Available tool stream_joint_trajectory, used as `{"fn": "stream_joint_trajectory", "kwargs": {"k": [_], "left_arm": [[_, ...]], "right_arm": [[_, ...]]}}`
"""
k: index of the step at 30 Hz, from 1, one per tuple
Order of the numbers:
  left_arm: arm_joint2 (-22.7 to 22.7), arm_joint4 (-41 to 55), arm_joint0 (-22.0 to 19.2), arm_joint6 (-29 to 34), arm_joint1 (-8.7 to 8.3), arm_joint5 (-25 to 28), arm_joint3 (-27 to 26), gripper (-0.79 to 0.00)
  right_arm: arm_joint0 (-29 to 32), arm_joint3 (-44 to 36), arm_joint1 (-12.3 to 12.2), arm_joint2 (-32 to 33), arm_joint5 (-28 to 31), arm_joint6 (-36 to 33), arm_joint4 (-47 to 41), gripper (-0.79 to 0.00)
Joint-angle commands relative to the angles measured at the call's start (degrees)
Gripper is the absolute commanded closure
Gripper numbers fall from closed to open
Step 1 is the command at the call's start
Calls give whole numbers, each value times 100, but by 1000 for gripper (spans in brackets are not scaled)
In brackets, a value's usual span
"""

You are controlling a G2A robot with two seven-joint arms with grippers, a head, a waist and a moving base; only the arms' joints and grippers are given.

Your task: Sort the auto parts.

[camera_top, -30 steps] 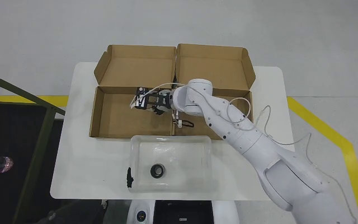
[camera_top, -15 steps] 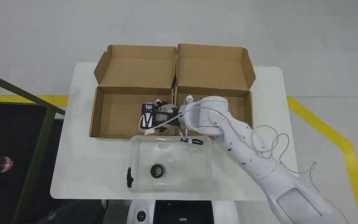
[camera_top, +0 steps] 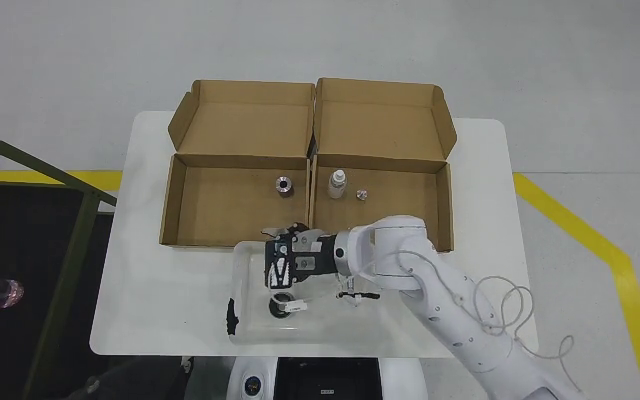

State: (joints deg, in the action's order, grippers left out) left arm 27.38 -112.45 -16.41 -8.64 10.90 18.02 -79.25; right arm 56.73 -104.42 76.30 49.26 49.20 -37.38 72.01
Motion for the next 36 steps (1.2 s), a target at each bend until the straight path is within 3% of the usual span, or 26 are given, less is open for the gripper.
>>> {"fn": "stream_joint_trajectory", "kwargs": {"k": [1, 9, 20, 36], "left_arm": [[0, 0, 0, 0, 0, 0, 0, -785], [0, 0, 0, 0, 0, 0, 0, -785], [0, 0, 0, 0, 0, 0, 0, -785], [0, 0, 0, 0, 0, 0, 0, -785]], "right_arm": [[132, -117, -39, 11, 90, -34, 18, -477], [522, -397, -162, -11, 341, -75, 127, -523], [796, -347, -290, -84, 536, -22, 450, -520], [711, 123, -330, -383, 439, 215, 691, -523]]}}
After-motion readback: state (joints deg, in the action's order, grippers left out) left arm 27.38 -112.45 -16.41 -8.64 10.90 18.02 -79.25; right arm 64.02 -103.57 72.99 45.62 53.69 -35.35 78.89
